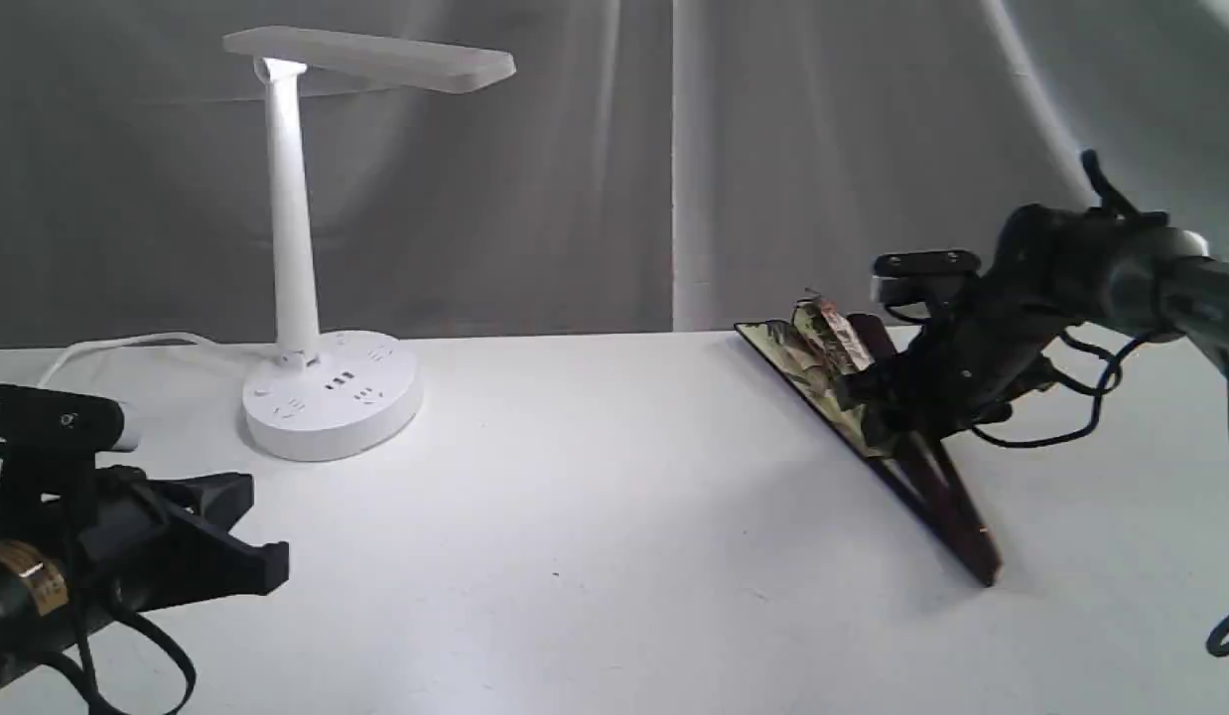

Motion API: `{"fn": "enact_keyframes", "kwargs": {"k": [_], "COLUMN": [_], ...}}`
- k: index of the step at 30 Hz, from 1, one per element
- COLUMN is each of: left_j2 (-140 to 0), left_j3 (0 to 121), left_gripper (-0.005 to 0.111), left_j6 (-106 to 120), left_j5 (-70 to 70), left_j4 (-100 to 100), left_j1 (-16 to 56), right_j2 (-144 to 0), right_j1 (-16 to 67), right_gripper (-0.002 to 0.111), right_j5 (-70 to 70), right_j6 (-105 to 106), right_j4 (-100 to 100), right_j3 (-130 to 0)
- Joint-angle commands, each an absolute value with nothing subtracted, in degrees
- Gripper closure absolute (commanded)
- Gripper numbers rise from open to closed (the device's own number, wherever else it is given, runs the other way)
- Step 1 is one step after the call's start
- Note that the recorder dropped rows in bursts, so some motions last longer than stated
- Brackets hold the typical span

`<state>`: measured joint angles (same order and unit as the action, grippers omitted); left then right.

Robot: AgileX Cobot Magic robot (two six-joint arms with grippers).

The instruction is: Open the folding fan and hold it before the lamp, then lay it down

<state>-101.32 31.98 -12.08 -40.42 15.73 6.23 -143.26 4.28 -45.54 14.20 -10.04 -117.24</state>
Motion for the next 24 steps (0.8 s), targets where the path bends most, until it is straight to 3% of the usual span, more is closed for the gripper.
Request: {"fn": "enact_keyframes", "kwargs": {"k": [1,24], "left_j2": [-101.31,-101.31], "left_j3": [32.39,32.39], "left_gripper": [0.107,0.107], "left_j6": [-12.46,-12.34], "left_j5": [-41.31,-41.42], "left_j4": [15.78,15.78], "left_j1": [6.26,6.26], "right_j2": [-144.23,-144.23], "right_j1": [8.52,30.48], "right_gripper": [0.052,0.052], "right_j5": [-50.08,-58.95], "right_j6": [15.22,16.32], "right_j4": [-9.70,-9.83], "right_j3": [-116.78,-116.78]}}
